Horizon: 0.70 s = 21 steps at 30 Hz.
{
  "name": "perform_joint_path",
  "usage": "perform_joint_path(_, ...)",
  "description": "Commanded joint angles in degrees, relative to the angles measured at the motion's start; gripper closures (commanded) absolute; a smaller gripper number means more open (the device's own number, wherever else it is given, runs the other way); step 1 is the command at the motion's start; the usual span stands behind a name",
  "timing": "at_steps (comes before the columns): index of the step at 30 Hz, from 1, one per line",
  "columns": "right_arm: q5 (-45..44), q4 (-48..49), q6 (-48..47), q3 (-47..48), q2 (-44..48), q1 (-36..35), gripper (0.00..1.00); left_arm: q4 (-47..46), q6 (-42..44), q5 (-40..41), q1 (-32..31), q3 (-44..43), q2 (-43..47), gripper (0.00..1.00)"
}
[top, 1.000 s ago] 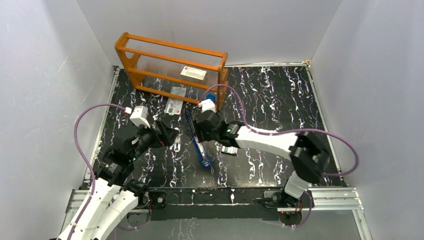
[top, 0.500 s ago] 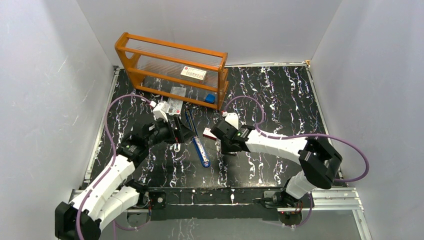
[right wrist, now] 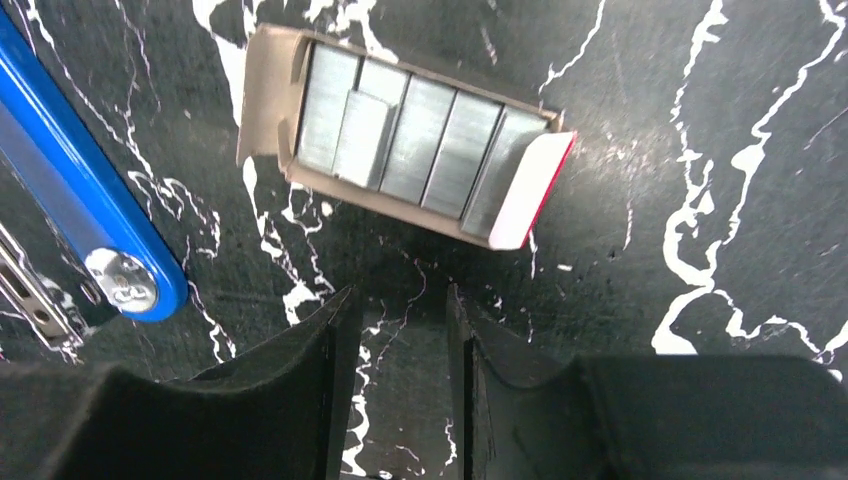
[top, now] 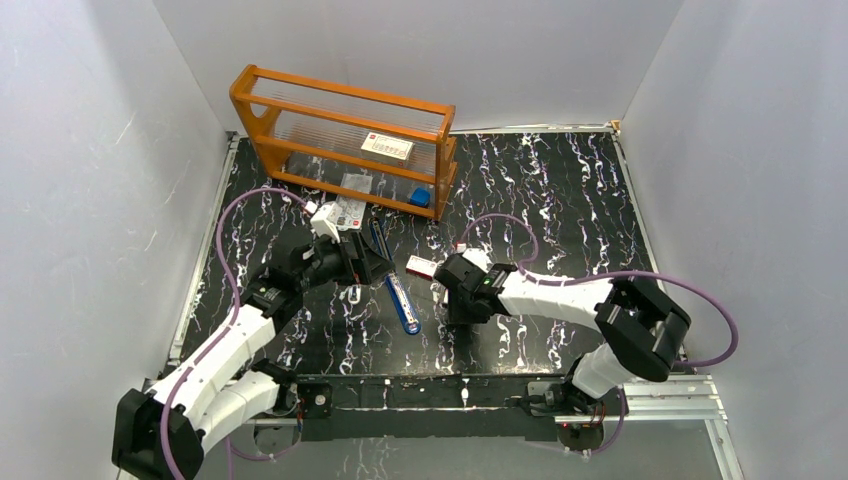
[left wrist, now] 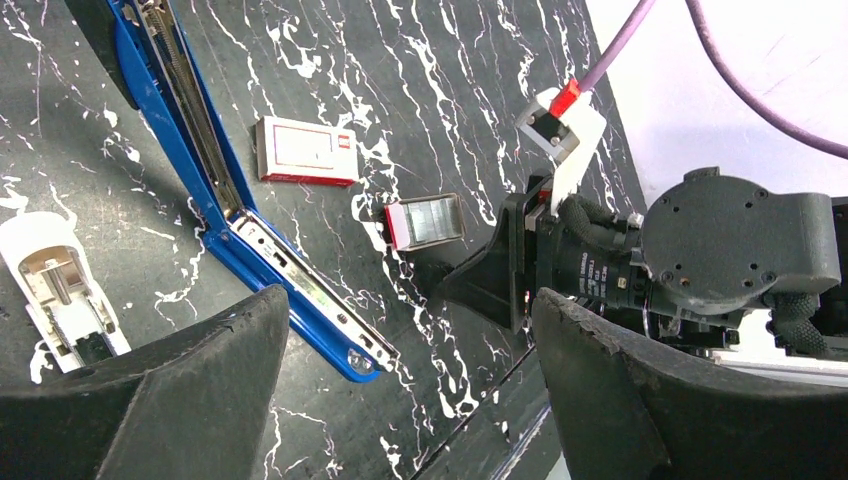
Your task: Load the staples into the stapler
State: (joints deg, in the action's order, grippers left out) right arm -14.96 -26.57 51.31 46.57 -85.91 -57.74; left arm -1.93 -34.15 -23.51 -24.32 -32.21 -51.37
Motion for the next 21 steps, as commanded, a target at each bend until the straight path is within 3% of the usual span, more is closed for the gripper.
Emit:
perform_joint_path(1, -1.43, 2.85, 0.88, 0.08, 0.0, 2.72, 0.56, -2.02, 0.34, -1.2, -0.03, -0.31, -0.66, 0.12)
perform_joint_path(8, -7.45, 0.1, -2.03, 2.8, -2.6, 5.59, 0.61, -1.14, 0.93, -0.01, -0.03, -0.84, -1.31, 0.12)
perform_joint_path(15, -7.22, 0.39, -4.11, 6.32, -6.8, 7.43, 0.65, -0.6, 1.02, 0.43, -0.03, -1.26, -2.04, 0.12)
perform_joint_path(21, -4.72, -2.91, -7.23, 9.02, -5.6, 6.05, 0.61, -0.08, 1.2, 0.87, -0.03, -1.37, -1.42, 0.12)
